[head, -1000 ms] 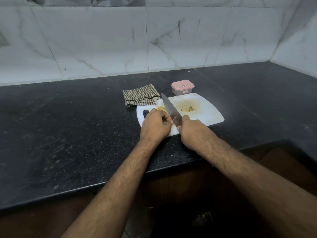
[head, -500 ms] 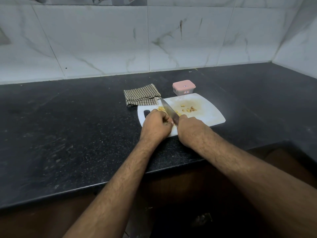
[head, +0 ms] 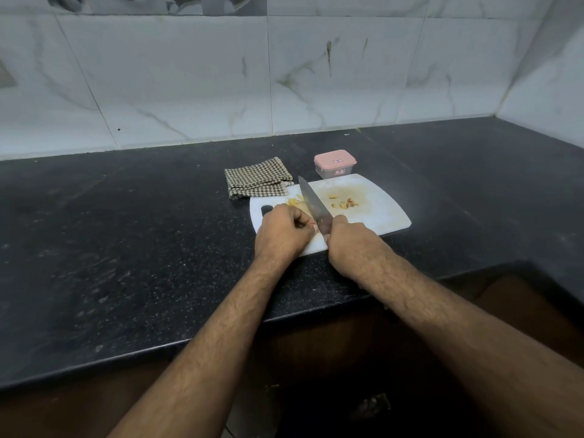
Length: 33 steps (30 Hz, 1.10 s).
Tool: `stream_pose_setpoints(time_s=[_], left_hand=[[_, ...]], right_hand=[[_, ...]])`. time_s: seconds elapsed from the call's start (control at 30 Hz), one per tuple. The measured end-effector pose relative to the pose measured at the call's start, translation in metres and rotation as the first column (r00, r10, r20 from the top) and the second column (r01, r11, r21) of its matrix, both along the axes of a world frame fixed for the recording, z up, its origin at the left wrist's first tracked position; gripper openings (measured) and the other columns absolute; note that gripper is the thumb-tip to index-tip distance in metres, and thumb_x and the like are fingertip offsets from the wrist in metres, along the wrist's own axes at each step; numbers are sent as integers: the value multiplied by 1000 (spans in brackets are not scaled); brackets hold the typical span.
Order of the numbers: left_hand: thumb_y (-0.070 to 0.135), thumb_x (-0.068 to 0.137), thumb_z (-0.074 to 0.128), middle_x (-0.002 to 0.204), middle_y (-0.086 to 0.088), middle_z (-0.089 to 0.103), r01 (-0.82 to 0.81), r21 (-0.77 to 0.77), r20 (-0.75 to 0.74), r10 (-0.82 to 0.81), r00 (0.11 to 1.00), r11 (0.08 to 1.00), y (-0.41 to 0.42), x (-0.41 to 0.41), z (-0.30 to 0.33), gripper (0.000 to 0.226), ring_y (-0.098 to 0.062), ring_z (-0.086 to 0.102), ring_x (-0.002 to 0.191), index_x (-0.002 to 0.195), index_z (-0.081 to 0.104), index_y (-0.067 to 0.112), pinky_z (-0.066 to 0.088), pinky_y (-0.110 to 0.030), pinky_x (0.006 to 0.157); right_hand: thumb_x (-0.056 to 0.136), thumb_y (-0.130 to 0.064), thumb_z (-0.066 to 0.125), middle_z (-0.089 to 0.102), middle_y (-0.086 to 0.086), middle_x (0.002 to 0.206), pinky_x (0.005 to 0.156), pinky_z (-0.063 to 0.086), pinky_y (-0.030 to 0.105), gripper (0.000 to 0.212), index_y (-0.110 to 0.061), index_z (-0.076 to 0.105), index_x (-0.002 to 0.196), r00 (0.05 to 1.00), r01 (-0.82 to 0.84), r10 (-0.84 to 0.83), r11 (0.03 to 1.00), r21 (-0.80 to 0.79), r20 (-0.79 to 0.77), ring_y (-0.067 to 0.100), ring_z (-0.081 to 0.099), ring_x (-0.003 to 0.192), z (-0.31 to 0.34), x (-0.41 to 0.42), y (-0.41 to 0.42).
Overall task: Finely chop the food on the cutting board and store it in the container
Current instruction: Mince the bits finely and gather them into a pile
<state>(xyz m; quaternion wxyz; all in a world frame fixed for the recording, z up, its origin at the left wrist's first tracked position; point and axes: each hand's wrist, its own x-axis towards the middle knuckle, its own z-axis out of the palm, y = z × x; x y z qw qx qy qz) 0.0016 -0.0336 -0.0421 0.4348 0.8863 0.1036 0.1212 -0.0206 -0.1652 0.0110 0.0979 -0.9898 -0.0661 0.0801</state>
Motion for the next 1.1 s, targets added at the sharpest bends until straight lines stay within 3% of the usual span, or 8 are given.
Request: stream_pose_setpoints(time_s=[0.3, 0.5, 0.6, 0.73, 0.83, 0.97, 1.03, 1.1], left_hand=[[23, 87, 79, 76, 18, 72, 4, -7, 13, -4, 1000, 1000, -1, -1, 1, 15, 0, 67, 80, 74, 74, 26, 60, -37, 83], [21, 86, 75, 76, 16, 73, 8, 1, 34, -8, 999, 1000, -1, -3, 0, 11, -2, 69, 80, 76, 76, 23, 61, -40, 83], [21, 86, 74, 79, 15, 73, 5, 20, 32, -5, 999, 1000, -2, -6, 2, 9, -4, 68, 82, 77, 75, 23, 60, -40, 83], [17, 86, 69, 83, 14, 71, -2, 32, 80, -1, 997, 999, -3, -6, 3, 11, -7, 67, 83, 77, 73, 22, 60, -37, 80], [13, 88, 66, 103, 4, 64, -66, 0, 179, 65, 982, 998, -2, -5, 1, 9, -13, 62, 91, 95, 69, 19, 55, -35, 82], [18, 97, 64, 122, -4, 53, -135, -4, 233, 132, 963, 991, 3, -3, 1, 39, -20, 58, 95, 134, 54, 12, 49, -33, 83], [20, 99, 61, 124, -5, 52, -130, 44, 216, 118, 969, 991, 4, 1, 1, 46, -24, 60, 98, 143, 47, 12, 53, -39, 86], [20, 101, 58, 112, -1, 58, -106, 46, 205, 95, 974, 993, 5, 5, 1, 43, -24, 62, 96, 142, 47, 14, 55, -44, 85]], right_hand=[[104, -19, 41, 58, 13, 121, 74, 40, 36, 28, -8, 43, 130, 1000, -12, 12, 999, -51, -4, 27, 51, 96, 6, 4, 7], [102, -15, 41, 57, 12, 121, 73, 40, 37, 29, -9, 44, 131, 1000, -4, 4, 999, -54, 3, 26, 49, 94, 6, 2, 11], [104, -20, 42, 58, 13, 120, 74, 41, 37, 27, -9, 44, 129, 1000, -3, 3, 1000, -21, 9, 28, 56, 102, 4, 2, 5], [106, -27, 40, 60, 13, 111, 73, 42, 37, 24, -11, 43, 122, 998, -40, 38, 999, 36, 49, 26, 50, 88, -5, -1, -6], [107, -34, 37, 56, 7, 95, 70, 46, 38, 22, -14, 40, 115, 996, -84, 80, 992, 94, 49, 23, 51, 79, -8, -3, -15], [107, -37, 37, 47, 1, 80, 55, 44, 34, 21, -17, 38, 113, 992, -120, 115, 987, 105, 45, 15, 47, 62, -7, 1, -22], [107, -37, 37, 50, 1, 79, 49, 41, 30, 24, -15, 41, 116, 989, -144, 140, 984, 100, 50, 15, 48, 57, -7, 3, -24], [106, -38, 37, 54, 1, 81, 47, 43, 29, 25, -17, 43, 117, 986, -163, 158, 981, 108, 55, 15, 50, 53, -6, 5, -27]])
